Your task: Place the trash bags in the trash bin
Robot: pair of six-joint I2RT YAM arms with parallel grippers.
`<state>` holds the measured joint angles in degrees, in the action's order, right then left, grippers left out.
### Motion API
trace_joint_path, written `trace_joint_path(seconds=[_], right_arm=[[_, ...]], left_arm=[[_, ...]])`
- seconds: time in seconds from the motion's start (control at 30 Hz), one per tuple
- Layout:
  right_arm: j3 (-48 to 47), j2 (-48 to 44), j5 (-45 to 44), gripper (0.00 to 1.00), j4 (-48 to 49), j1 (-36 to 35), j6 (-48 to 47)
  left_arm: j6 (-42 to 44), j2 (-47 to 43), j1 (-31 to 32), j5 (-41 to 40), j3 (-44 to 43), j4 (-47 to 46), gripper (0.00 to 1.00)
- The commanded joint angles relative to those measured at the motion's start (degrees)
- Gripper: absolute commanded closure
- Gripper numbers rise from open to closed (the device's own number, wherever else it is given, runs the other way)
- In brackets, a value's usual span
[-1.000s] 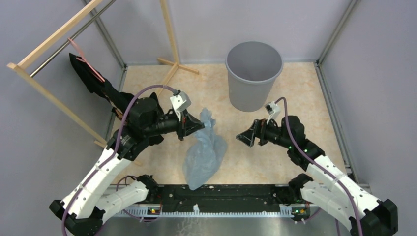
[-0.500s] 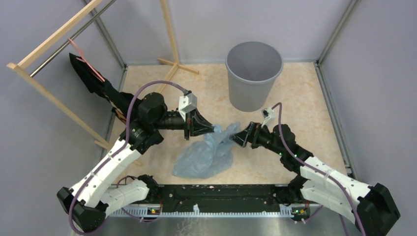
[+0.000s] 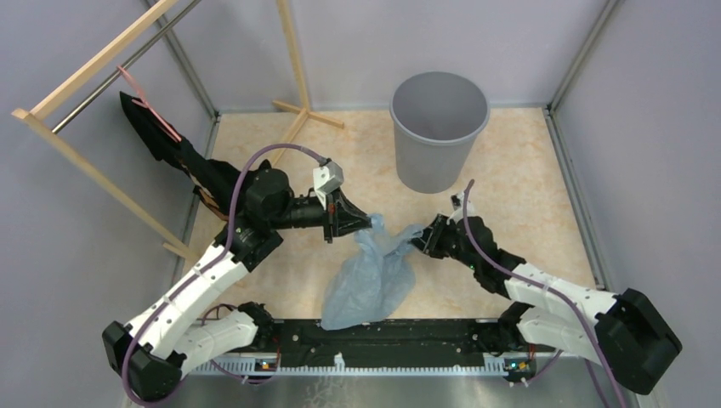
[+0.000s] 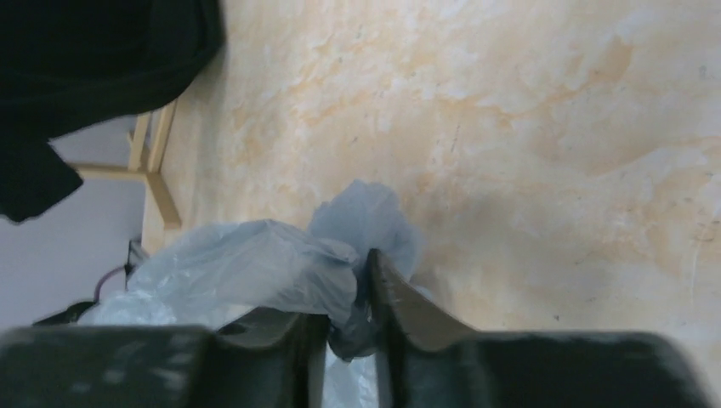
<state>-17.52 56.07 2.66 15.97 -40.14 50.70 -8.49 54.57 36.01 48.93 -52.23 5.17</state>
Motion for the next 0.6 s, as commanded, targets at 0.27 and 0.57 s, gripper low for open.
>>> trace_joint_path(seconds=[0.27, 0.57], right_arm=[[-32.8, -0.4, -9.9, 1.00, -27.1, 1.0, -24.8], [-28.3, -15.7, 7.2, 0.92, -14.5, 0.9, -27.6]], left_arm=[[-2.3, 6.0, -0.3, -57.1, -24.6, 18.1, 1.00], [-14.2, -10.1, -0.2, -44.4, -10.2, -1.0, 1.00]])
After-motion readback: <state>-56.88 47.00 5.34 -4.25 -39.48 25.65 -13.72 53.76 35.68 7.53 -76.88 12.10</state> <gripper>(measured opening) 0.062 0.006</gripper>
